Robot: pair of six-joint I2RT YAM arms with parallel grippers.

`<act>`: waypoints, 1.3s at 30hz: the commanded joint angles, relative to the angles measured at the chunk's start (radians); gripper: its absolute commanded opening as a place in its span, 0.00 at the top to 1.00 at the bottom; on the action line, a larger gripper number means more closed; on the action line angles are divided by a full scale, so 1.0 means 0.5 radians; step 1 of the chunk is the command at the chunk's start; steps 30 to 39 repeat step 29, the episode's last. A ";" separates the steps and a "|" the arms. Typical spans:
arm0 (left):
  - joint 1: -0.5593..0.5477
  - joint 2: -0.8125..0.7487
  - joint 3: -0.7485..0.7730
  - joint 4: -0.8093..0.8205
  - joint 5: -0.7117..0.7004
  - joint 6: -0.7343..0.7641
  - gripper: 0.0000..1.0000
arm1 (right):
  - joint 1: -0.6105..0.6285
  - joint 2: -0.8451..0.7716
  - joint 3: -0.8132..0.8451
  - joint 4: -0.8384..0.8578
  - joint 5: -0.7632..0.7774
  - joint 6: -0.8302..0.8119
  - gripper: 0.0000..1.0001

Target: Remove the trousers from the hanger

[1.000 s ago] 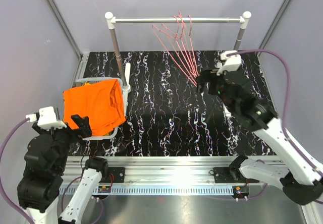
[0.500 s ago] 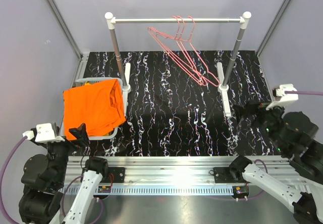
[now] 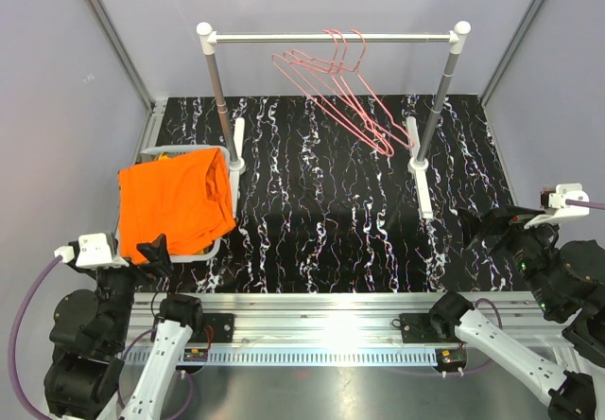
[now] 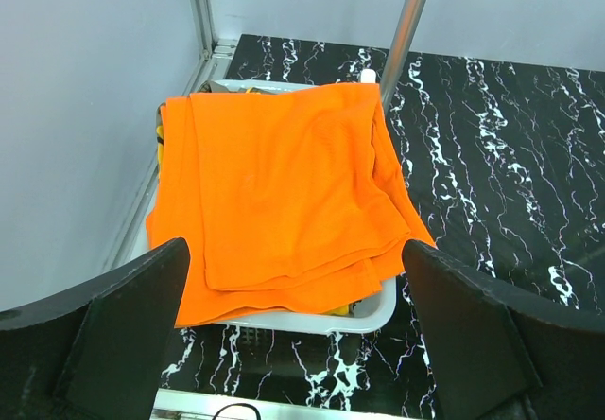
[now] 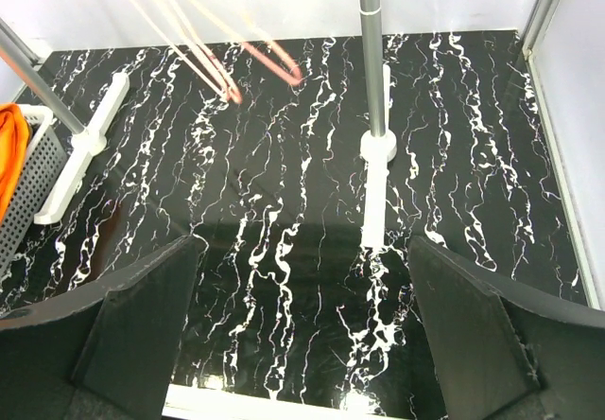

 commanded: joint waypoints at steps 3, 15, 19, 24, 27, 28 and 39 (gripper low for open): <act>0.004 -0.024 -0.011 0.121 0.029 0.029 0.01 | 0.015 0.020 -0.022 0.025 0.061 -0.017 0.01; 0.004 -0.011 -0.020 0.155 -0.005 0.029 0.01 | 0.015 0.155 -0.062 0.064 0.046 -0.011 0.01; 0.004 -0.008 -0.017 0.161 -0.014 0.042 0.01 | 0.012 0.167 -0.068 0.074 0.040 -0.026 0.01; 0.004 -0.002 -0.017 0.167 -0.011 0.042 0.01 | 0.015 0.191 -0.074 0.071 0.018 -0.020 0.01; 0.004 0.004 -0.014 0.167 0.017 0.048 0.01 | 0.012 0.198 -0.074 0.077 0.012 -0.017 0.01; 0.004 0.001 -0.011 0.174 0.020 0.054 0.01 | 0.015 0.195 -0.074 0.080 0.015 -0.017 0.01; 0.004 0.001 -0.008 0.174 0.020 0.054 0.01 | 0.015 0.195 -0.074 0.083 0.018 -0.017 0.00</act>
